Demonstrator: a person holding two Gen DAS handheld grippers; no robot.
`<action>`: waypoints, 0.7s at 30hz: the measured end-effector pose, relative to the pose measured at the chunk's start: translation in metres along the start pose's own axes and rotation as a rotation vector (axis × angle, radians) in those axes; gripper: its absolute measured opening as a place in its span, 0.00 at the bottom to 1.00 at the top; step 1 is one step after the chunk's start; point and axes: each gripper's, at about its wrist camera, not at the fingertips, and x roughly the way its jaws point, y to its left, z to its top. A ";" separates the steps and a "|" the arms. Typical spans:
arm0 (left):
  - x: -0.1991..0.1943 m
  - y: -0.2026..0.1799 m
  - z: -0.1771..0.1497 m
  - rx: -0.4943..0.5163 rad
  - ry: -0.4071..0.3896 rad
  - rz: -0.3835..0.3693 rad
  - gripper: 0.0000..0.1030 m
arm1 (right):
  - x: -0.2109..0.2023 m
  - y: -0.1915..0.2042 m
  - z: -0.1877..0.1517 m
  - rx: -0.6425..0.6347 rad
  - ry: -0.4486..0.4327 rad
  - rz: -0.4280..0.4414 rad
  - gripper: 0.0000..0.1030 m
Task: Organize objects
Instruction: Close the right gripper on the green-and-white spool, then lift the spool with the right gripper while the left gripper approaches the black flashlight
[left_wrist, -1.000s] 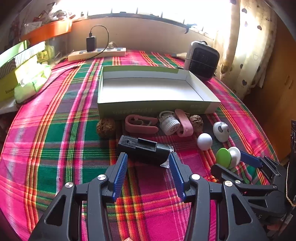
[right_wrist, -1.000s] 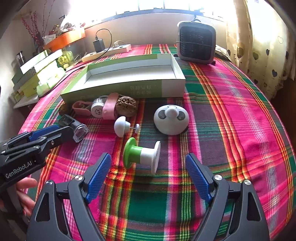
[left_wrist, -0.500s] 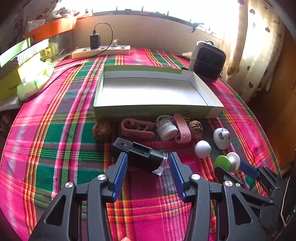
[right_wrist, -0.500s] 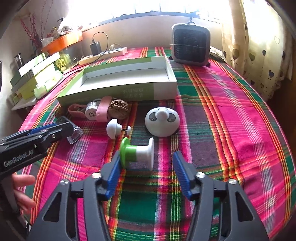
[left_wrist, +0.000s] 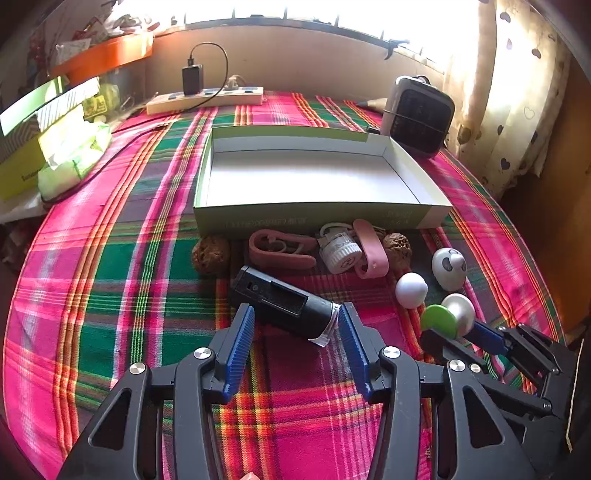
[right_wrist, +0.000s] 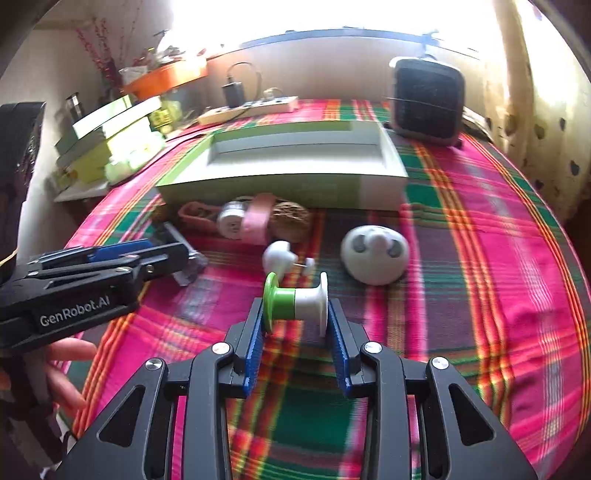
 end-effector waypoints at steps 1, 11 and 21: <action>-0.001 0.002 -0.001 0.000 0.001 0.000 0.45 | 0.001 0.003 0.001 -0.013 0.002 0.007 0.33; -0.011 0.019 -0.004 -0.013 -0.010 0.033 0.45 | 0.011 0.030 0.008 -0.097 0.020 0.072 0.33; -0.017 0.038 -0.006 -0.066 -0.024 0.028 0.45 | 0.026 0.053 0.016 -0.168 0.049 0.078 0.33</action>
